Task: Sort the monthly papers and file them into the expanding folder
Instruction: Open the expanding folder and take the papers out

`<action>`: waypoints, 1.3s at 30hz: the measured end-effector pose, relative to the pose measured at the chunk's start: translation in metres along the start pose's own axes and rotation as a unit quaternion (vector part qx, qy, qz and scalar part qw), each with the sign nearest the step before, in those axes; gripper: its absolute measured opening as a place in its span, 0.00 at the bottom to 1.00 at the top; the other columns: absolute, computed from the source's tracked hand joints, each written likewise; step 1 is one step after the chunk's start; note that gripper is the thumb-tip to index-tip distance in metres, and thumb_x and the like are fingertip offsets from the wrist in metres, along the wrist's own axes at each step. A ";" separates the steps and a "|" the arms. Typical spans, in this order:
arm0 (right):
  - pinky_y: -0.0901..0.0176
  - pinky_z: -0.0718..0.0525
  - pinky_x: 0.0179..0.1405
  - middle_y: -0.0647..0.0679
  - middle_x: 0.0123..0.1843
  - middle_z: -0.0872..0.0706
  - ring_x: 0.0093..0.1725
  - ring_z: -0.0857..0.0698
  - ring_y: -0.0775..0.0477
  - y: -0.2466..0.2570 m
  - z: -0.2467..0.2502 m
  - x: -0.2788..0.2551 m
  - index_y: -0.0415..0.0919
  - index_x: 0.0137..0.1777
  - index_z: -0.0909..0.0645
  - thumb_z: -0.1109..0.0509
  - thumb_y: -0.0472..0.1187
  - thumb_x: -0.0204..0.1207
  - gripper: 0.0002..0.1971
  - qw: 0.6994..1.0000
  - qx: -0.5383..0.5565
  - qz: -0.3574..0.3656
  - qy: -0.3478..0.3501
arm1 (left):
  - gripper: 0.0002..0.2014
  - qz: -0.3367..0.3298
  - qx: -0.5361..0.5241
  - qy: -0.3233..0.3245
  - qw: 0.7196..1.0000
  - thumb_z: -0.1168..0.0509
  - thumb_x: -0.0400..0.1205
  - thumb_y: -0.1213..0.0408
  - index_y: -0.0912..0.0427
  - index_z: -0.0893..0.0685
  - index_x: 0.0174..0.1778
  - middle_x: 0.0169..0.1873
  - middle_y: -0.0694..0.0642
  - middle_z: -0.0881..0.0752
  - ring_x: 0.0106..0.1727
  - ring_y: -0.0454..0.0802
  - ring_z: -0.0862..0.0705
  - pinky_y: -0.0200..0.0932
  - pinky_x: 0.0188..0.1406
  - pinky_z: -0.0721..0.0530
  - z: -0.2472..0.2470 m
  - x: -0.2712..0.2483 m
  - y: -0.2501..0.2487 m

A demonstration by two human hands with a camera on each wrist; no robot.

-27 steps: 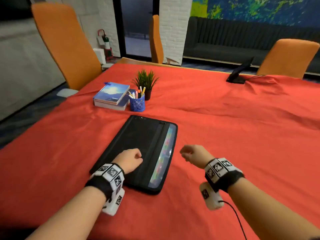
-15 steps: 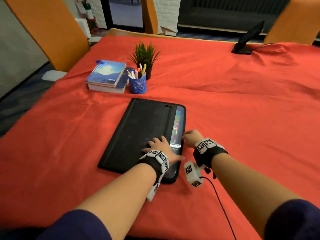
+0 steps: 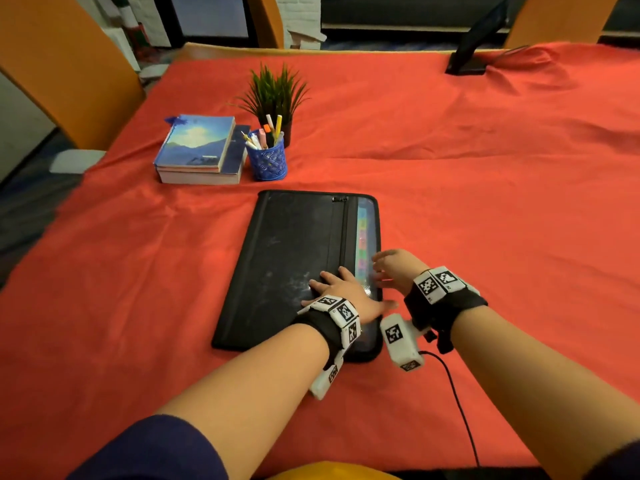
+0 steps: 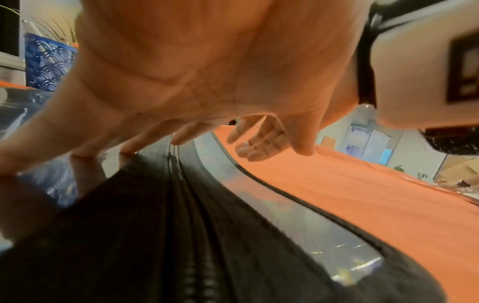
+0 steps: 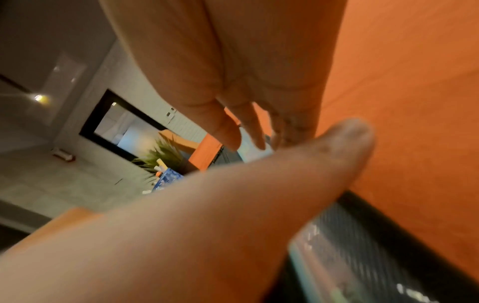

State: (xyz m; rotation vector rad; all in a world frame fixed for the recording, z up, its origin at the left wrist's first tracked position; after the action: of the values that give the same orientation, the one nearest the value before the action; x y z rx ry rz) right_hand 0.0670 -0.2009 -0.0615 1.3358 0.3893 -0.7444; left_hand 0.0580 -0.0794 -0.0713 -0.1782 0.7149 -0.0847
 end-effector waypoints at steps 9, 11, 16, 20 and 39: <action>0.57 0.16 0.33 0.40 0.36 0.23 0.28 0.18 0.48 0.000 -0.004 -0.006 0.30 0.47 0.23 0.46 0.25 0.78 0.09 0.997 0.066 0.006 0.040 | 0.65 -0.005 -0.020 -0.024 0.999 0.39 0.60 0.21 0.61 0.55 0.82 0.78 0.67 0.47 0.79 0.72 0.50 0.72 0.73 0.40 0.000 0.006 0.003; 0.59 0.20 0.36 0.40 0.44 0.21 0.34 0.21 0.50 0.005 -0.001 -0.006 0.32 0.53 0.22 0.44 0.25 0.78 0.11 0.998 0.052 0.007 0.026 | 0.60 0.018 -0.018 -0.041 0.999 0.35 0.63 0.26 0.60 0.52 0.81 0.78 0.65 0.45 0.79 0.71 0.49 0.73 0.72 0.40 -0.001 0.006 0.000; 0.59 0.22 0.42 0.41 0.53 0.27 0.42 0.24 0.46 0.003 0.022 0.002 0.29 0.70 0.29 0.42 0.30 0.79 0.19 0.995 -0.088 0.035 0.002 | 0.57 0.050 0.030 -0.040 0.997 0.31 0.68 0.36 0.58 0.57 0.82 0.81 0.67 0.58 0.80 0.74 0.60 0.84 0.67 0.51 -0.017 -0.008 -0.012; 0.54 0.17 0.43 0.42 0.49 0.22 0.37 0.22 0.46 -0.020 0.024 0.006 0.30 0.69 0.28 0.39 0.26 0.76 0.20 0.987 -0.129 0.095 0.030 | 0.38 0.000 -0.043 -0.068 0.997 0.41 0.73 0.36 0.60 0.29 0.71 0.74 0.67 0.31 0.74 0.69 0.34 0.65 0.67 0.32 0.009 -0.022 -0.006; 0.75 0.29 0.44 0.50 0.51 0.24 0.41 0.22 0.56 0.061 -0.016 -0.065 0.39 0.64 0.22 0.37 0.36 0.79 0.14 0.842 -0.195 0.502 -0.034 | 0.11 -0.126 -0.500 -0.231 0.825 0.38 0.80 0.68 0.54 0.12 0.36 0.38 0.57 0.12 0.39 0.55 0.16 0.43 0.32 0.22 0.090 -0.080 0.071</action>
State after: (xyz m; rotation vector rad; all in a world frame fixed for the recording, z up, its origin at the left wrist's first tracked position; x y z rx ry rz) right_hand 0.0650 -0.1652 0.0216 0.9267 -0.2345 0.1768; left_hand 0.0583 0.0131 0.0328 -1.2675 0.1781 0.0918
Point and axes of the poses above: each hand's wrist, its own x-axis towards the middle knuckle, its own z-axis out of the back of the hand, y = z × x, the point moved 5 cm from there along x, towards the middle knuckle
